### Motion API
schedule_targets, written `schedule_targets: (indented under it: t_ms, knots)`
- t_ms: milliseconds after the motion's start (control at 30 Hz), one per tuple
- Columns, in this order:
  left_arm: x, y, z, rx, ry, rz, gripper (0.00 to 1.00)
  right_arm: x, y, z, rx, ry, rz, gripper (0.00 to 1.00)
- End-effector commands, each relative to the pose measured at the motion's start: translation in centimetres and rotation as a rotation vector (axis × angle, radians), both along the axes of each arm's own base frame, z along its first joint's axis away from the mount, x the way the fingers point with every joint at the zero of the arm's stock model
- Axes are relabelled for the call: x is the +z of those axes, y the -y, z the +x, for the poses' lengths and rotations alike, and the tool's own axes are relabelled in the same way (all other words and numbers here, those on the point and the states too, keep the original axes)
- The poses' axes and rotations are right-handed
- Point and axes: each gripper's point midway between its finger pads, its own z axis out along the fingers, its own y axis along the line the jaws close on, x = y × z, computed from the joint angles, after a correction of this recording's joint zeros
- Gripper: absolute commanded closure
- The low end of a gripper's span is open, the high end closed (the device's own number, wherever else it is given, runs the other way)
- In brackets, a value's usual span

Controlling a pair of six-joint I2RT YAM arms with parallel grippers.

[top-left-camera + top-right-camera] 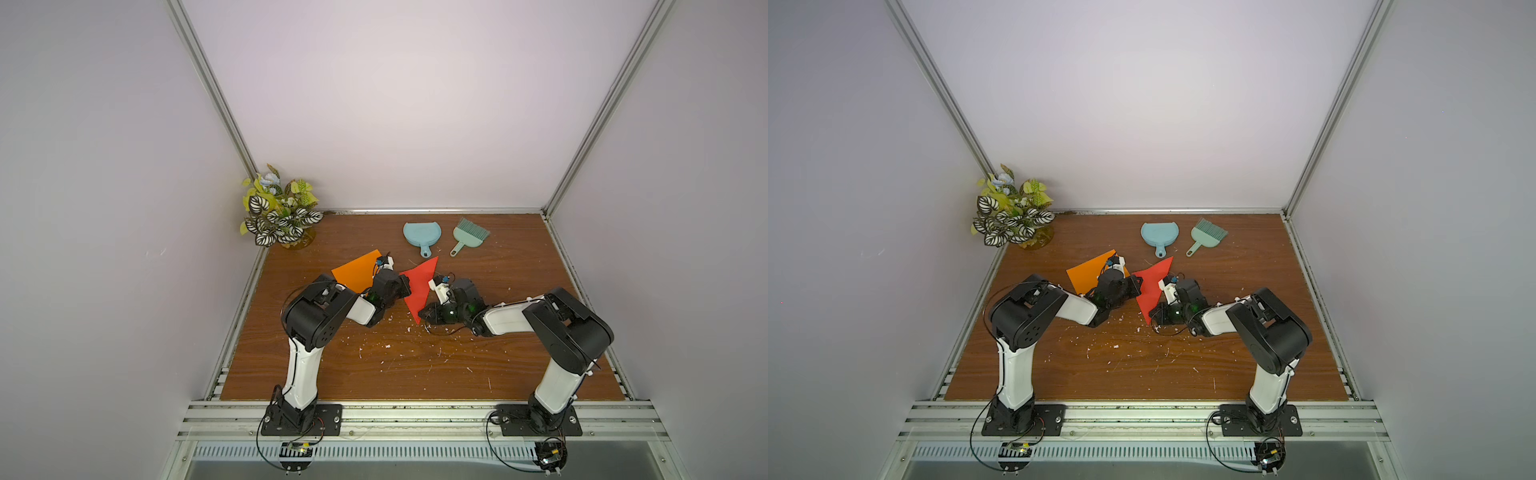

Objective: Fold the square paper diagonally
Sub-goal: Fold the paper at the center of the board, then move the paper to the center of the board.

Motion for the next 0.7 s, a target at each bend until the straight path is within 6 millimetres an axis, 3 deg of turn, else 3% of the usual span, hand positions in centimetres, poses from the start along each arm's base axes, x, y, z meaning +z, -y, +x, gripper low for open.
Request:
schedule_targets:
  t_ms: [0,400,533,667]
  knots:
    - [-2.1,-1.0,-0.2,0.029,-0.059,0.051,0.99,-1.1,-0.3,-2.6,0.084,-0.045,-0.034,0.89]
    - [-1.6,-0.7,-0.3,0.024,-0.047,0.06,1.0,-0.4,-0.2,-4.2,0.109,-0.032,-0.01,0.89]
    - [-0.8,-0.1,-0.4,0.013,-0.027,0.064,0.99,1.7,-0.5,-3.7,0.124,0.026,0.017,0.89]
    - [0.7,1.0,-0.9,-0.004,0.008,0.077,0.99,6.2,1.2,-1.3,0.04,0.143,0.042,0.87]
